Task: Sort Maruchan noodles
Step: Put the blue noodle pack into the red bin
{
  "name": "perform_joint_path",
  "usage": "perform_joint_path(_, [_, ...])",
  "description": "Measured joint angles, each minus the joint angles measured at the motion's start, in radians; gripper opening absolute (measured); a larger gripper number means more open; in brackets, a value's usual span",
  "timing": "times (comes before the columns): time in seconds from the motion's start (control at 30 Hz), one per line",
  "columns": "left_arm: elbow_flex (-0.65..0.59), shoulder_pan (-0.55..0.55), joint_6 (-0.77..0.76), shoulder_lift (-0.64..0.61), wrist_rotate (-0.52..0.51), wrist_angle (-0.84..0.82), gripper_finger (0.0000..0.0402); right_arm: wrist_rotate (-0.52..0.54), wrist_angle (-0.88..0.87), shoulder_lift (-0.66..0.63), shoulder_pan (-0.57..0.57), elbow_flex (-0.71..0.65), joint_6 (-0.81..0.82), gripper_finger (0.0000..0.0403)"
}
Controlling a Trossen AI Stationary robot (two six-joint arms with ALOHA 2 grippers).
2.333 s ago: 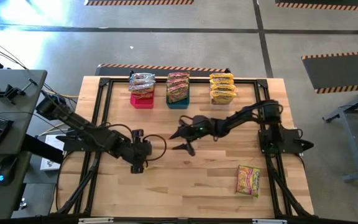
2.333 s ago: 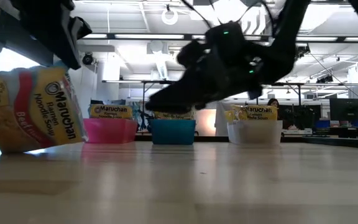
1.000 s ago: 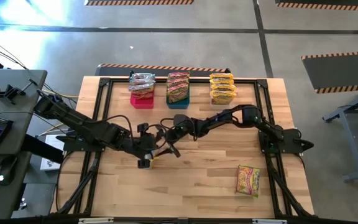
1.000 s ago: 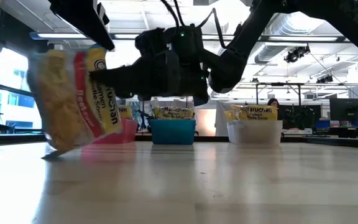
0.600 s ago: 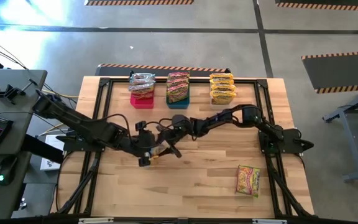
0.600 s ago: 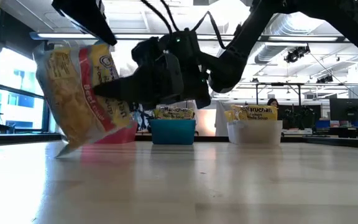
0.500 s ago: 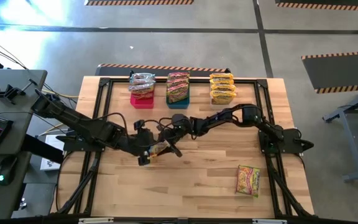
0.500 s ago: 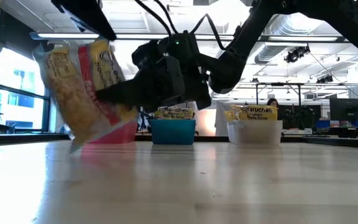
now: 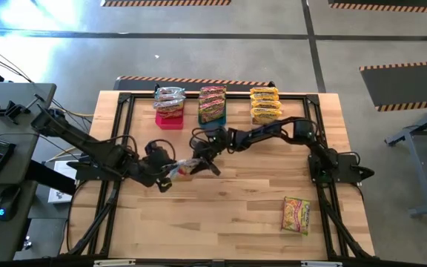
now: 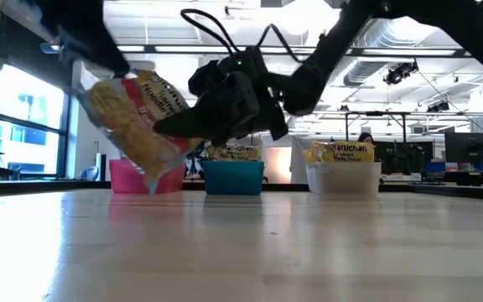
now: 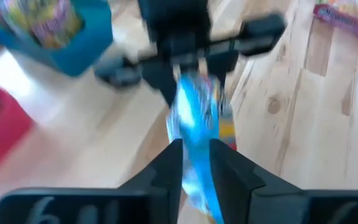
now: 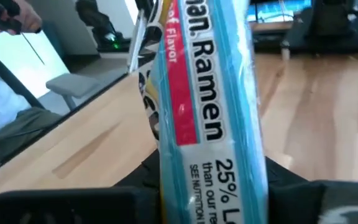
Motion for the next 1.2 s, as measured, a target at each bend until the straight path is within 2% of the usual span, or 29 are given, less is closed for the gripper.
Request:
perform_joint_path(0.13, [-0.177, -0.003, -0.09, -0.065, 0.029, 0.229, 0.0097, 0.042, -0.226, -0.074, -0.02, 0.0, -0.088, 0.0095])
perform_joint_path(0.27, [-0.295, 0.022, -0.13, -0.103, 0.051, 0.429, 0.0122, 0.184, -0.472, -0.145, -0.028, 0.0, -0.193, 0.0095])
perform_joint_path(0.37, [-0.332, 0.069, -0.147, -0.103, 0.081, 0.474, 0.0145, 0.291, -0.577, -0.174, -0.029, 0.0, -0.221, 0.0095])
perform_joint_path(0.47, [-0.333, 0.13, -0.135, -0.075, 0.145, 0.495, 0.0167, 0.333, -0.598, -0.183, -0.028, 0.0, -0.211, 0.0095])
perform_joint_path(0.6, [-0.333, 0.197, -0.075, -0.016, 0.216, 0.535, 0.0195, 0.336, -0.601, -0.183, -0.026, 0.0, -0.203, 0.0095])
perform_joint_path(0.83, [-0.332, 0.266, -0.016, 0.113, 0.234, 0.623, 0.0226, 0.337, -0.616, -0.187, -0.018, 0.0, -0.206, 0.0095])
perform_joint_path(1.03, [-0.332, 0.271, 0.136, 0.179, 0.289, 0.818, 0.0221, 0.312, -0.644, -0.21, -0.012, 0.0, -0.219, 0.0095])
perform_joint_path(1.2, [-0.332, 0.296, 0.175, 0.205, 0.287, 0.856, 0.0184, 0.312, -0.645, -0.211, -0.013, 0.0, -0.215, 0.0104])
